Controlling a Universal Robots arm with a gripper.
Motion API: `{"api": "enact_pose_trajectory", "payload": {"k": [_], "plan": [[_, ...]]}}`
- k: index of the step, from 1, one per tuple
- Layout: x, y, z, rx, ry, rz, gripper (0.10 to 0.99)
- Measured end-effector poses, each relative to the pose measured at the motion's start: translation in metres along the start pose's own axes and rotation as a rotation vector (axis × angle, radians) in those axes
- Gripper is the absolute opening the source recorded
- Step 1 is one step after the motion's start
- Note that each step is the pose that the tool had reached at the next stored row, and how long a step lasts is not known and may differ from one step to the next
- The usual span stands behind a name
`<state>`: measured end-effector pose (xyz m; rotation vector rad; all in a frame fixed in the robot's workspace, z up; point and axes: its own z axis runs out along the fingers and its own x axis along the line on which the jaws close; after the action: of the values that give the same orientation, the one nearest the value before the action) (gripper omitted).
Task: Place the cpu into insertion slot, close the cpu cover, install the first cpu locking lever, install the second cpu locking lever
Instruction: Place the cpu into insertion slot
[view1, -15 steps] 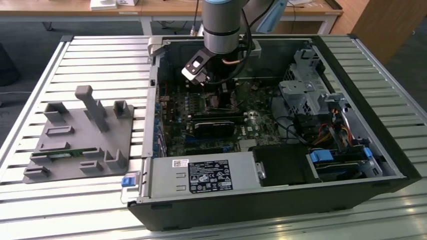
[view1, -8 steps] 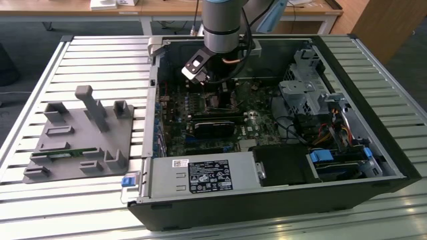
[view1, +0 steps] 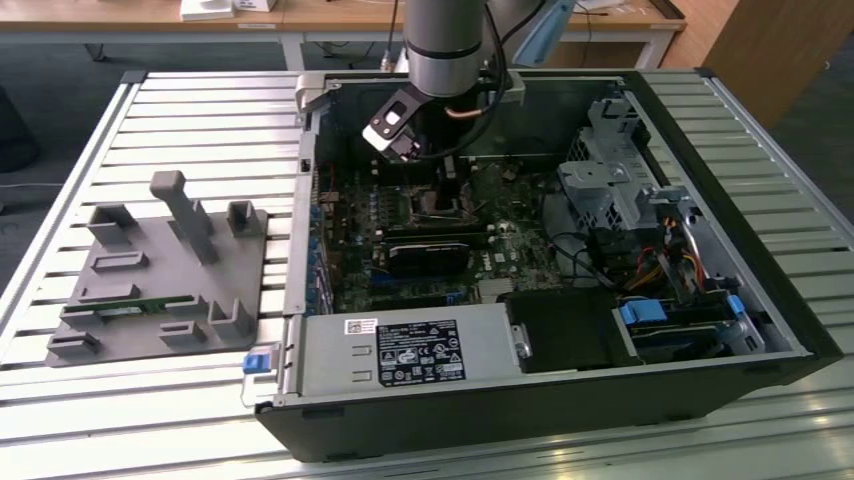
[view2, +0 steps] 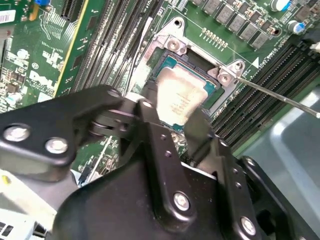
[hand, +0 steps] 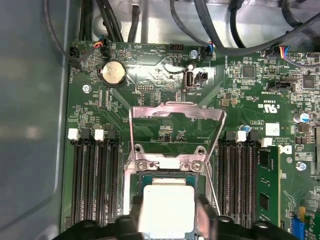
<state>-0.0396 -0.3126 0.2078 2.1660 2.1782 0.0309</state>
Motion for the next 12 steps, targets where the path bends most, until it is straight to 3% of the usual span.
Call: {"api": "enact_pose_trajectory", "payload": {"k": [4,5,7,12], "plan": [[-0.0001,0.0003,-0.0039,0.001,0.0000,0.000,0.357],[-0.0002,0.0003,-0.0044,0.001,-0.0003,0.000,0.357],[-0.0002,0.0004,-0.0054,0.001,-0.0005,0.000,0.239],[-0.0004,0.0007,-0.0099,0.001,-0.0005,0.000,0.122]]}}
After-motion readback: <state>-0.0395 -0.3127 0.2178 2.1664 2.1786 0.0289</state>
